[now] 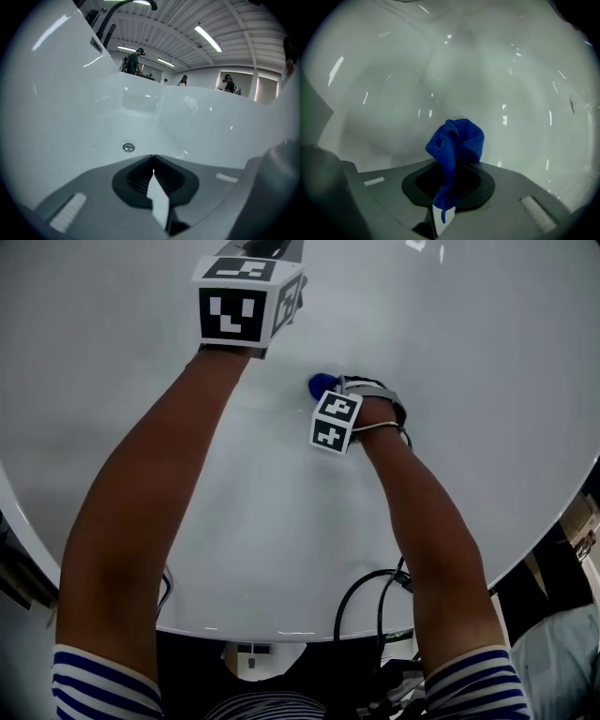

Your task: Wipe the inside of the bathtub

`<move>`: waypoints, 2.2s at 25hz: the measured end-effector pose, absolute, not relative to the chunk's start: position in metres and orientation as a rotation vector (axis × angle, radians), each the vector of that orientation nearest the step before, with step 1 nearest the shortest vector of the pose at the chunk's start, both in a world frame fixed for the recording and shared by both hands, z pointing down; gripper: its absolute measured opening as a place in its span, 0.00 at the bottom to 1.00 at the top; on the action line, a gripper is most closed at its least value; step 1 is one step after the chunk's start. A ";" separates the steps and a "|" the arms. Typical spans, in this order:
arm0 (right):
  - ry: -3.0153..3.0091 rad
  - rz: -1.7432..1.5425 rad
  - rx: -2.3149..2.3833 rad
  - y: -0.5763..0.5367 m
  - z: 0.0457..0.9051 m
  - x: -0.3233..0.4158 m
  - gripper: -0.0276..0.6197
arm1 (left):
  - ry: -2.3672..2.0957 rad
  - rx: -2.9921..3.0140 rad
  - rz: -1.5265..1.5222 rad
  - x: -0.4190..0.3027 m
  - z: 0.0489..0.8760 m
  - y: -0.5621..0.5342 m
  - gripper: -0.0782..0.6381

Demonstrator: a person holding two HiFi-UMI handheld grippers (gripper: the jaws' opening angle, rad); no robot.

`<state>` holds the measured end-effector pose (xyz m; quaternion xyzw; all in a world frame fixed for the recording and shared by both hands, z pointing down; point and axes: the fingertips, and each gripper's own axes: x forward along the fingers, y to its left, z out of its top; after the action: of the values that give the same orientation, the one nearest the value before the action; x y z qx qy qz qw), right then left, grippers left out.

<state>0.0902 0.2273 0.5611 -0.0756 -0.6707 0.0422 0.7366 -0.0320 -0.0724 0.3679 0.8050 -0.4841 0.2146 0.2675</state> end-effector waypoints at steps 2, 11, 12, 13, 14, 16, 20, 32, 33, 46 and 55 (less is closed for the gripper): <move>-1.475 0.106 -0.195 0.244 0.563 0.090 0.12 | -1.309 2.168 0.584 -0.033 0.368 -0.068 0.11; -1.474 0.128 -0.242 0.270 0.562 0.088 0.12 | -1.312 2.147 0.609 -0.041 0.372 -0.053 0.11; -1.473 0.127 -0.240 0.271 0.561 0.088 0.12 | -1.311 2.146 0.609 -0.041 0.372 -0.052 0.11; -1.473 0.129 -0.238 0.273 0.561 0.088 0.12 | -1.309 2.146 0.610 -0.041 0.373 -0.050 0.11; -1.472 0.132 -0.235 0.274 0.562 0.088 0.12 | -1.307 2.146 0.610 -0.040 0.373 -0.049 0.11; -1.469 0.135 -0.230 0.273 0.563 0.088 0.12 | -1.307 2.148 0.604 -0.040 0.373 -0.050 0.11; -1.465 0.129 -0.228 0.270 0.566 0.089 0.12 | -1.316 2.148 0.600 -0.040 0.373 -0.051 0.11; -1.473 0.166 -0.146 0.234 0.550 0.097 0.12 | -1.299 2.175 0.605 -0.038 0.354 -0.065 0.11; -1.473 0.165 -0.133 0.225 0.545 0.099 0.12 | -1.298 2.180 0.606 -0.038 0.349 -0.070 0.11; -1.425 -0.023 -0.253 0.180 0.539 0.120 0.13 | -1.316 2.130 0.559 -0.034 0.353 -0.083 0.11; -1.442 -0.037 -0.271 0.191 0.520 0.093 0.13 | -1.335 2.086 0.569 -0.066 0.343 -0.066 0.11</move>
<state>0.0926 0.1906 0.5204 -0.1237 -0.6579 -0.0170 0.7427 -0.0665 -0.0663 0.3426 0.7842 -0.5017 0.2139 0.2957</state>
